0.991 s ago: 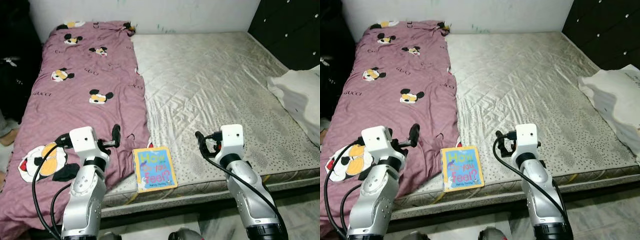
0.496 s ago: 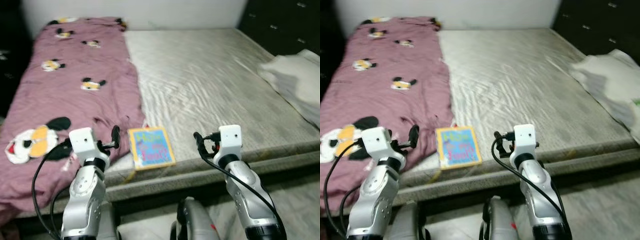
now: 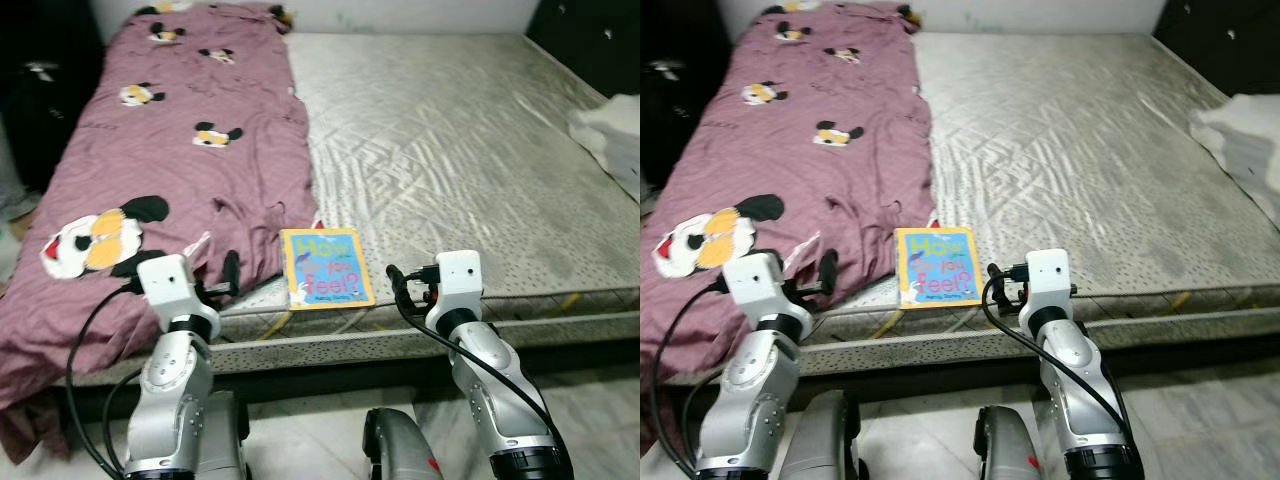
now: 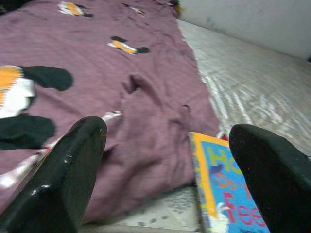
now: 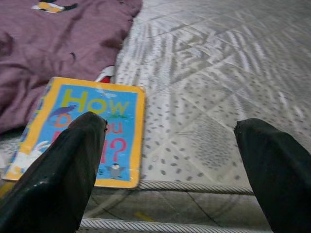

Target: Clean up the room

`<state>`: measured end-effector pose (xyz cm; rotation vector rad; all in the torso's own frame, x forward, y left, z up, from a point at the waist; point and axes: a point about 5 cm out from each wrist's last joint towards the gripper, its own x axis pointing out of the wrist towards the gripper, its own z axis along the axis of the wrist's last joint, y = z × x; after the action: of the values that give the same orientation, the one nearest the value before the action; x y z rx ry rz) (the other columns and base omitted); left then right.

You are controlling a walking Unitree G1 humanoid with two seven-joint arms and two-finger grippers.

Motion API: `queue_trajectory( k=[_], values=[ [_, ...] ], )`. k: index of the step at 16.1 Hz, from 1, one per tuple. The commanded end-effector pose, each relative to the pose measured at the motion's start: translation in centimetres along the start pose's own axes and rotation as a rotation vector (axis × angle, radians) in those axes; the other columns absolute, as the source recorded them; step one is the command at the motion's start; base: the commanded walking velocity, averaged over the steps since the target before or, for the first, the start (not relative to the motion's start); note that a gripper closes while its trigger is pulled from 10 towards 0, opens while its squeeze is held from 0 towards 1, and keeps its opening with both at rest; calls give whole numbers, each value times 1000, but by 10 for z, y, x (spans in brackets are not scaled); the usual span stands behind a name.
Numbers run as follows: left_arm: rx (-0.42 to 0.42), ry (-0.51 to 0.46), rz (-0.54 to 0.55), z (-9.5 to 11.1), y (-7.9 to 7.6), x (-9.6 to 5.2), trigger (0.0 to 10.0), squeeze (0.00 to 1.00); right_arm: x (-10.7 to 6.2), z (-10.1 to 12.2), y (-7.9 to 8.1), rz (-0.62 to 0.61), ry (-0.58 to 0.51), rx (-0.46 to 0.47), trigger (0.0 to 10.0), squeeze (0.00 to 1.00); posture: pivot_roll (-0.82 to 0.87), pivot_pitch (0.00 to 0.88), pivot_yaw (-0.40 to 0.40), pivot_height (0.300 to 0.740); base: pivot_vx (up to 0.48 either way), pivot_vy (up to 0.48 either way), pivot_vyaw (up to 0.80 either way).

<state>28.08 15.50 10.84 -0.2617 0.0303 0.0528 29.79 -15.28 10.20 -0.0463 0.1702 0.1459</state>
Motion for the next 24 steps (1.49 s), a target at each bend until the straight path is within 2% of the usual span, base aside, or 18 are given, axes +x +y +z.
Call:
queue_trajectory(
  k=[1,6,10,15,24],
  values=[
    [5,4,9,-1,2,-2,10000,0,-1,-1,-1,5,2,-8,10000,0,-109,117,-46,602,0,0,0],
    [1,6,2,-2,0,-2,10000,0,-1,-2,-1,6,5,-9,10000,0,-111,109,-43,602,0,0,0],
    [-2,3,-6,-1,-1,-2,10000,0,-2,-2,0,17,3,-13,10000,0,-111,109,-43,557,0,0,0],
    [-5,-7,-19,0,-2,-2,10000,0,-1,-3,0,16,4,-13,10000,0,-109,97,-41,552,0,0,0],
    [-22,-16,-49,1,-5,-3,10000,0,0,-4,-2,9,8,-22,10000,0,-110,103,-42,552,363,0,0]
  ],
)
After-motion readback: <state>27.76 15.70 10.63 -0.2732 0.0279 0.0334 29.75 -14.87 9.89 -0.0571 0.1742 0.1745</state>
